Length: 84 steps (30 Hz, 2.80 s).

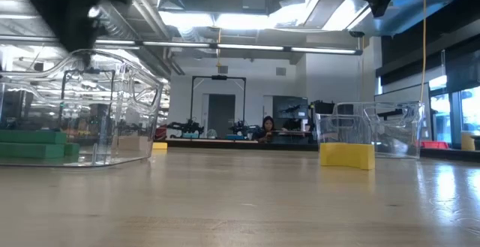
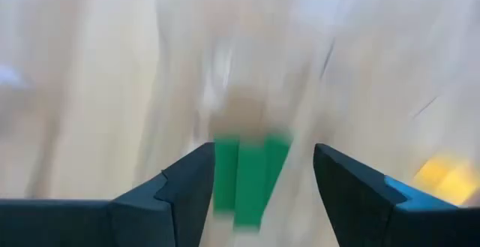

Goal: Sort & place blocks by color
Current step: Put the right yellow block into the top right transparent bin

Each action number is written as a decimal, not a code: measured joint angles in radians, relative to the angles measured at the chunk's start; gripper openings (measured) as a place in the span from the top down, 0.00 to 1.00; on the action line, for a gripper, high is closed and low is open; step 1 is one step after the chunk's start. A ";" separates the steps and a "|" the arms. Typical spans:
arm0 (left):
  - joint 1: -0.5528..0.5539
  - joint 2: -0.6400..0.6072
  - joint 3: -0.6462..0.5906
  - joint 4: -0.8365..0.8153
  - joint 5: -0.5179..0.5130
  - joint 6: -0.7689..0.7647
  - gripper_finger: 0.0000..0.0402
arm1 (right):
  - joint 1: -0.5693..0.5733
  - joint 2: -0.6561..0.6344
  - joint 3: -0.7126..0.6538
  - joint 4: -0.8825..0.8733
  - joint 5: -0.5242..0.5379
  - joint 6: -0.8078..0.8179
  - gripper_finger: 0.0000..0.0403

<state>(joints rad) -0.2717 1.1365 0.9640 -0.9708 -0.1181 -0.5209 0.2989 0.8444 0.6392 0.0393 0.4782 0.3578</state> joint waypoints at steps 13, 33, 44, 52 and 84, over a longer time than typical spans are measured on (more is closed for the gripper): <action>0.093 -0.410 -0.118 0.708 -0.239 0.139 0.46 | 0.000 0.000 0.000 0.005 0.000 0.000 0.44; 0.094 -0.474 -0.400 1.064 -0.236 0.250 0.47 | 0.000 0.000 0.000 0.004 0.000 0.000 0.44; 0.094 -0.474 -0.400 1.063 -0.237 0.245 0.47 | 0.000 0.000 0.000 0.004 0.000 0.000 0.44; 0.094 -0.474 -0.400 1.062 -0.240 0.244 0.47 | -0.004 0.000 0.000 -0.009 0.000 0.092 0.44; 0.093 -0.474 -0.400 1.062 -0.240 0.235 0.47 | -0.115 0.787 0.339 -0.704 -0.347 0.479 0.44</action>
<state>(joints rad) -0.1783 0.6628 0.5636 0.0912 -0.3585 -0.2859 0.1837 1.6319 0.9783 -0.6648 0.1311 0.8371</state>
